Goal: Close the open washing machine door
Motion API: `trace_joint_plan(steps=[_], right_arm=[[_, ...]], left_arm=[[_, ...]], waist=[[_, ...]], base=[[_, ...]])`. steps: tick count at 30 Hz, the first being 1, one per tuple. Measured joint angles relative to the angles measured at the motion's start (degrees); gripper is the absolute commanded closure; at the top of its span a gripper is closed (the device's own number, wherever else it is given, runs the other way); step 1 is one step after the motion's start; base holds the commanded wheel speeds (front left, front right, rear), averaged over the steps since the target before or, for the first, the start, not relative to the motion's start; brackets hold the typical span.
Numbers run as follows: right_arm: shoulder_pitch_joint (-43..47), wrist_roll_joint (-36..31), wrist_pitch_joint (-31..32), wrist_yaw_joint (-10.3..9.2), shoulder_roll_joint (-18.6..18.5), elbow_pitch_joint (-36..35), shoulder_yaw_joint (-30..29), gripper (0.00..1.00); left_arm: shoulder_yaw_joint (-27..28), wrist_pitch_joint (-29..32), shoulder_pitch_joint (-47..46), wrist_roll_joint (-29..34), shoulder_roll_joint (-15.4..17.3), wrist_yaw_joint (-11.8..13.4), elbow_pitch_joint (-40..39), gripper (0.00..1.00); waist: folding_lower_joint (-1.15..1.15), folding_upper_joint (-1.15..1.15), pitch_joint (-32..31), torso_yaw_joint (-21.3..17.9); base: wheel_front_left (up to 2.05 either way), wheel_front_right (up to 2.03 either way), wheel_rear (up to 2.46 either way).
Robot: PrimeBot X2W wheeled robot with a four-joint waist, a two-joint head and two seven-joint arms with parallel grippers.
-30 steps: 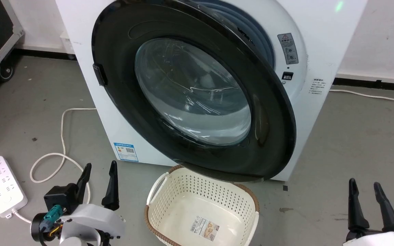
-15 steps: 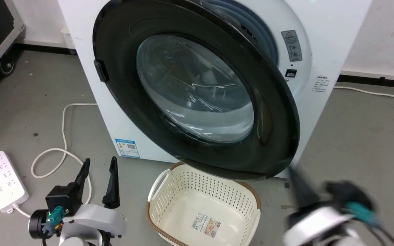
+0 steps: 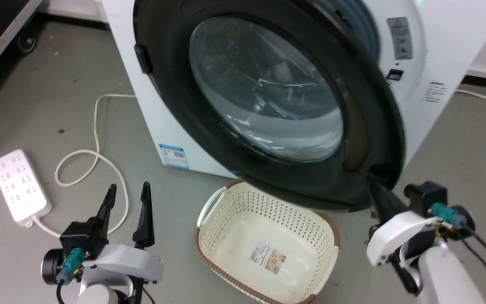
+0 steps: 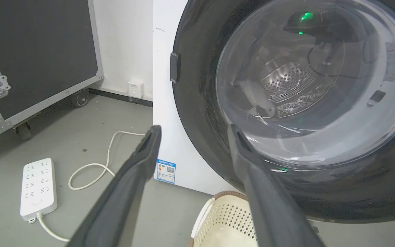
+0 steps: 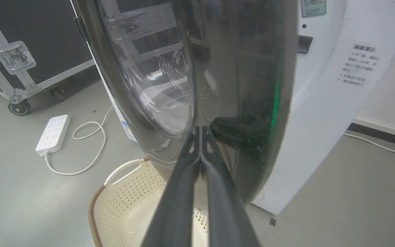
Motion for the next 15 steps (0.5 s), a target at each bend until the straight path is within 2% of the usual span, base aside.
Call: trace_joint_plan(steps=[15], right_arm=[[-17.7, -10.5, -1.9, 0.05, -0.9, 9.0, -20.0, 1.0]], left_arm=[[0.7, 0.0, -4.5, 1.5, -2.4, -2.8, -0.5, 0.0]], waist=[[0.0, 0.0, 7.0, 4.4]], base=[[0.0, 0.0, 0.0]])
